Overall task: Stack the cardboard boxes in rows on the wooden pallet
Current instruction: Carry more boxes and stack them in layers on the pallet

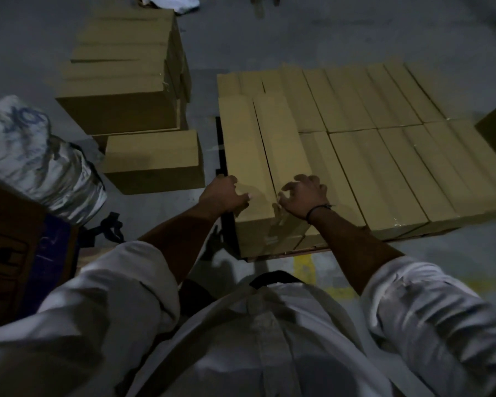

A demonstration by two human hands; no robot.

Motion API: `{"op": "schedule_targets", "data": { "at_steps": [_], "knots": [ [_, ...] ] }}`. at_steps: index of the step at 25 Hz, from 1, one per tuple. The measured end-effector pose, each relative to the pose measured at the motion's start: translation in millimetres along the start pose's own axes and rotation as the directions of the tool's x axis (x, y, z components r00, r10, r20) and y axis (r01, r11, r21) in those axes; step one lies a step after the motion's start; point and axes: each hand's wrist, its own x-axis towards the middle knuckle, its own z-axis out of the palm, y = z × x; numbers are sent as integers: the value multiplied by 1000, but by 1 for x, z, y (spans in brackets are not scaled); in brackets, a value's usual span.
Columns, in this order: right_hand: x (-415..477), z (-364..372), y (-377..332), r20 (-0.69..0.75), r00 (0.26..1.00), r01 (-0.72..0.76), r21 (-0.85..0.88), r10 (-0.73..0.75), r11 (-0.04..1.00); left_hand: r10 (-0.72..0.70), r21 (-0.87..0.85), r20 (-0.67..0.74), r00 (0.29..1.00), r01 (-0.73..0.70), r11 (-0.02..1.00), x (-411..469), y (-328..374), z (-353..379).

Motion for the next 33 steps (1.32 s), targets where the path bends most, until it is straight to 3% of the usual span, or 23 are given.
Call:
{"op": "schedule_targets", "data": {
  "at_steps": [4,7,15,22,29,33],
  "knots": [
    [18,-34,-33,44,999,21,10,-22,1000,-43,-45,26,999,44,998,-2,-3,-51],
    [41,-55,-57,64,996,59,2,-59,998,-147,-127,55,988,153,980,3,-20,-80],
    [88,-74,-121,117,985,132,-34,-127,991,-275,-111,97,956,285,952,32,-92,-130],
    [110,-81,-154,79,997,-10,80,4,997,-132,-96,174,976,150,984,86,-118,-152],
    [141,-82,-200,4,979,-203,133,204,970,97,-242,182,979,-51,969,152,-143,-193],
    [163,-63,-248,3,972,-231,159,234,960,92,-174,219,971,-54,983,181,-202,-215]
  ]
}}
